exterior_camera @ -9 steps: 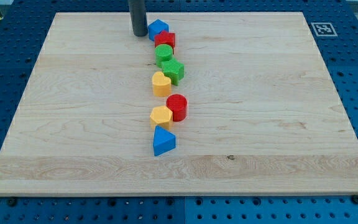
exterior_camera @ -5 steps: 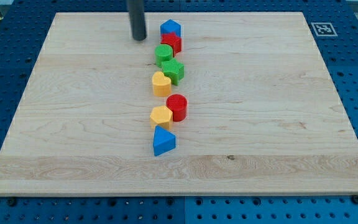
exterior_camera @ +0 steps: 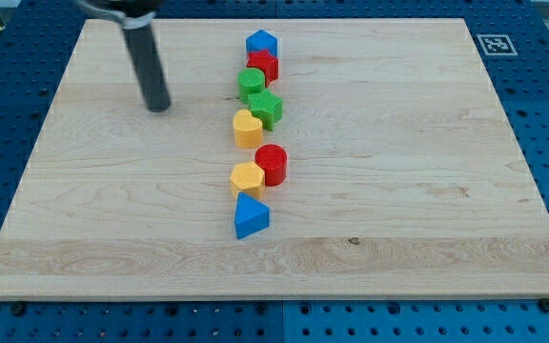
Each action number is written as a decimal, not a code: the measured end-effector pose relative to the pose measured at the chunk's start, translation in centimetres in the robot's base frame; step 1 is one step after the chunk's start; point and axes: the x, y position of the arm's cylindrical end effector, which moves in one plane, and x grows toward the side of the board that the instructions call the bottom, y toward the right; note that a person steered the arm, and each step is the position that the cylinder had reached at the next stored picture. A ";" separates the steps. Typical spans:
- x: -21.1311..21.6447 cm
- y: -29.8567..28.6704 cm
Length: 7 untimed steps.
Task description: Move your arm towards center
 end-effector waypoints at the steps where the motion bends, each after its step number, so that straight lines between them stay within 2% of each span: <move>1: -5.7 -4.0; 2: -11.8 -4.1; 3: -7.6 -3.8; 4: -0.8 -2.9; 5: 1.9 -0.5; 7: 2.6 6.1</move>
